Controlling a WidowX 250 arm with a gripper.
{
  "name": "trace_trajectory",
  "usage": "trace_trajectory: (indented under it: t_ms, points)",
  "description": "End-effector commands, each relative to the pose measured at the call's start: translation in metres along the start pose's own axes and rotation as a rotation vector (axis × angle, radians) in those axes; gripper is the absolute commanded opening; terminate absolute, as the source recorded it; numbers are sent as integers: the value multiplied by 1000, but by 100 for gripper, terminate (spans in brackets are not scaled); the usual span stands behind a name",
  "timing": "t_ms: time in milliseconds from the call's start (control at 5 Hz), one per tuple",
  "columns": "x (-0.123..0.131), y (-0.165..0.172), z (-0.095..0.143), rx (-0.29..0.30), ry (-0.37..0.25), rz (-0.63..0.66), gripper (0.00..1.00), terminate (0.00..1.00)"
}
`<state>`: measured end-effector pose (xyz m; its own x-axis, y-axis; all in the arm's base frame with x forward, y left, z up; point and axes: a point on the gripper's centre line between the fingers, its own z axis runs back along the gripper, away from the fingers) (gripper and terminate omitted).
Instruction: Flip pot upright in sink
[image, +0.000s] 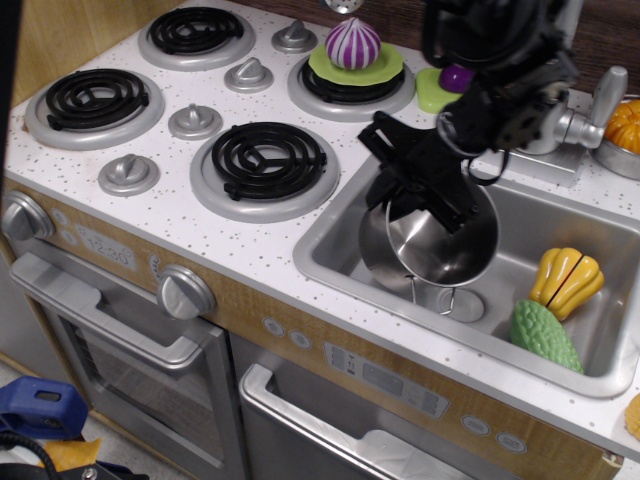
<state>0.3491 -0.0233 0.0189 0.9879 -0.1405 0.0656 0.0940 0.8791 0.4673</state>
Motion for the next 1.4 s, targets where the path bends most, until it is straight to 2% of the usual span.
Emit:
trace_trajectory:
  t_ms: [0,400,600,800,1200]
  points:
    - [0,4,0,-87,-31,-61,0,0]
    - [3,-14,-2,-225,8,4,0,0]
    - [3,-33,4,-270,17,58,0,0]
    - [6,-41,5,-275,-13,85,100,0]
    - [6,-41,5,-275,-13,85,100,0]
